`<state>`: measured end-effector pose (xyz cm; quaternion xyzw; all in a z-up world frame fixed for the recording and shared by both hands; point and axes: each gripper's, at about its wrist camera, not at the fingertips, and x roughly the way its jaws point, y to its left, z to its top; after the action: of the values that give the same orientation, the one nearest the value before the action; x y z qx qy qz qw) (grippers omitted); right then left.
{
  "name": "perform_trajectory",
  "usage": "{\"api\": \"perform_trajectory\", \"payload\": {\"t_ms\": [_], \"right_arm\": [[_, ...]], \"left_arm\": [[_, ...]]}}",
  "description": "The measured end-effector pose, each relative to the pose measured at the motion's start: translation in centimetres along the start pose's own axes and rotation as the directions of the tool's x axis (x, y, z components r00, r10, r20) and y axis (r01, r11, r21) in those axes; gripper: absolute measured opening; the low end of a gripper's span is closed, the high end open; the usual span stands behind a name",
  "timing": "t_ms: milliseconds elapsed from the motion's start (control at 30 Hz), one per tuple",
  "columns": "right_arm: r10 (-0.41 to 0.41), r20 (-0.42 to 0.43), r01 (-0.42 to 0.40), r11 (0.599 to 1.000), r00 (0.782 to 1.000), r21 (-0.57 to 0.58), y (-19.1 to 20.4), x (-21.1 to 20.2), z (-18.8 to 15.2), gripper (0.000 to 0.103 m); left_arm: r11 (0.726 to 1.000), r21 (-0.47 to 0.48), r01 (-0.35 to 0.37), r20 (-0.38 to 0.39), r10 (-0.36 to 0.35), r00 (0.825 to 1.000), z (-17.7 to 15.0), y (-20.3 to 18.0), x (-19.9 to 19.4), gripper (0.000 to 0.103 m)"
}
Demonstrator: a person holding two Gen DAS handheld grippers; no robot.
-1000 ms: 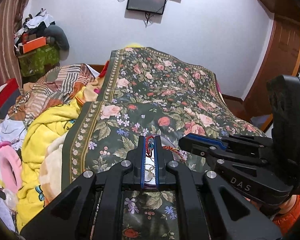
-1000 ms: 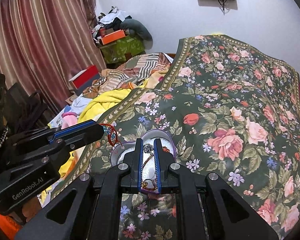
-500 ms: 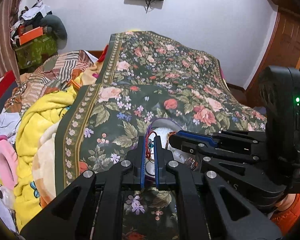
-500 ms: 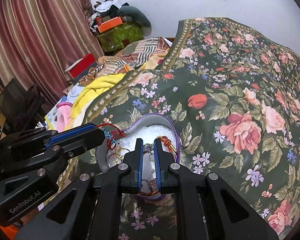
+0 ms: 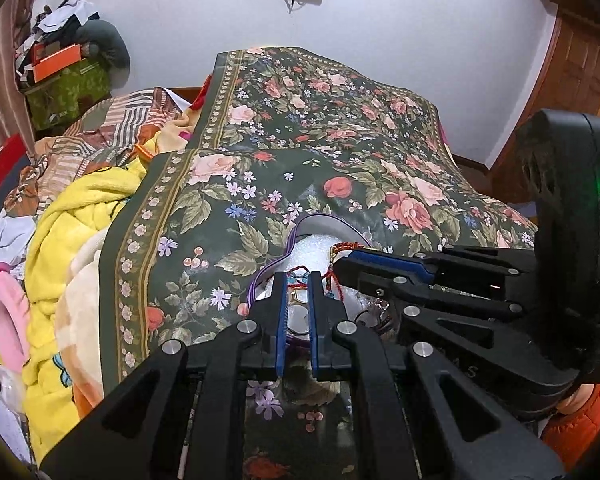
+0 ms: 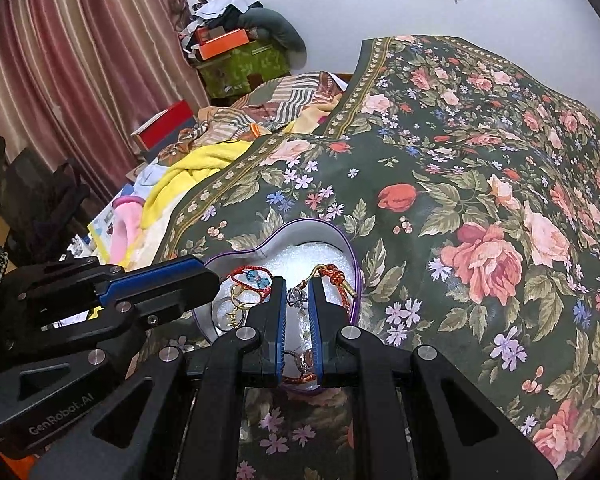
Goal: Organize jewelry
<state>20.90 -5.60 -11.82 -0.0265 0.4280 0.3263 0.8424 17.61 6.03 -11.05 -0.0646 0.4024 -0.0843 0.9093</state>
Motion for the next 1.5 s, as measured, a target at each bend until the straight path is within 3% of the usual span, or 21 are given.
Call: {"api": "perform_trajectory", "payload": {"t_ms": [267, 500, 633, 833, 1000, 1133, 1233, 1400, 1467, 1500], "right_arm": [[-0.001, 0.029, 0.001, 1.0, 1.0, 0.008, 0.2, -1.7, 0.3, 0.01], [0.002, 0.115, -0.002, 1.0, 0.993, 0.007, 0.9, -5.9, 1.1, 0.012], [-0.008, 0.188, 0.01, 1.0, 0.982, -0.011, 1.9, -9.0, 1.5, 0.023], [-0.03, 0.323, 0.042, 0.999, 0.946, -0.029, 3.8, -14.3, 1.2, 0.023], [-0.053, 0.431, 0.071, 0.997, 0.901, -0.024, 4.9, -18.4, 0.3, 0.024], [-0.067, 0.507, 0.091, 0.996, 0.859, -0.023, 6.0, -21.6, -0.9, 0.024], [-0.076, 0.543, 0.101, 0.995, 0.836, -0.017, 6.6, -23.0, -1.5, 0.032], [-0.119, 0.591, 0.151, 0.989, 0.798, -0.004, 7.6, -24.4, -2.7, 0.058], [-0.146, 0.6, 0.185, 0.983, 0.786, -0.003, 7.9, -24.6, -3.0, 0.068], [-0.158, 0.605, 0.2, 0.98, 0.78, -0.002, 8.1, -24.6, -3.1, 0.07]], "left_arm": [[1.0, -0.014, -0.015, 0.041, 0.016, 0.999, 0.4, 0.2, -2.1, 0.021], [1.0, -0.021, -0.022, 0.109, 0.025, 0.994, 1.3, 0.0, -5.2, 0.022], [1.0, -0.006, -0.028, 0.161, 0.028, 0.986, 1.8, -0.9, -7.8, 0.023], [0.999, 0.021, -0.046, 0.249, 0.039, 0.968, 1.8, -2.4, -11.9, 0.026], [0.996, 0.039, -0.084, 0.359, 0.064, 0.931, 1.3, -4.1, -16.3, 0.026], [0.992, 0.047, -0.115, 0.457, 0.081, 0.886, 0.3, -5.7, -19.9, 0.026], [0.99, 0.053, -0.131, 0.521, 0.085, 0.85, -0.7, -6.8, -22.4, 0.028], [0.985, 0.067, -0.16, 0.612, 0.086, 0.786, -2.6, -8.4, -25.7, 0.046], [0.981, 0.062, -0.184, 0.636, 0.103, 0.765, -3.2, -8.9, -26.5, 0.069], [0.979, 0.057, -0.193, 0.642, 0.112, 0.758, -3.3, -8.9, -26.7, 0.074]]}}
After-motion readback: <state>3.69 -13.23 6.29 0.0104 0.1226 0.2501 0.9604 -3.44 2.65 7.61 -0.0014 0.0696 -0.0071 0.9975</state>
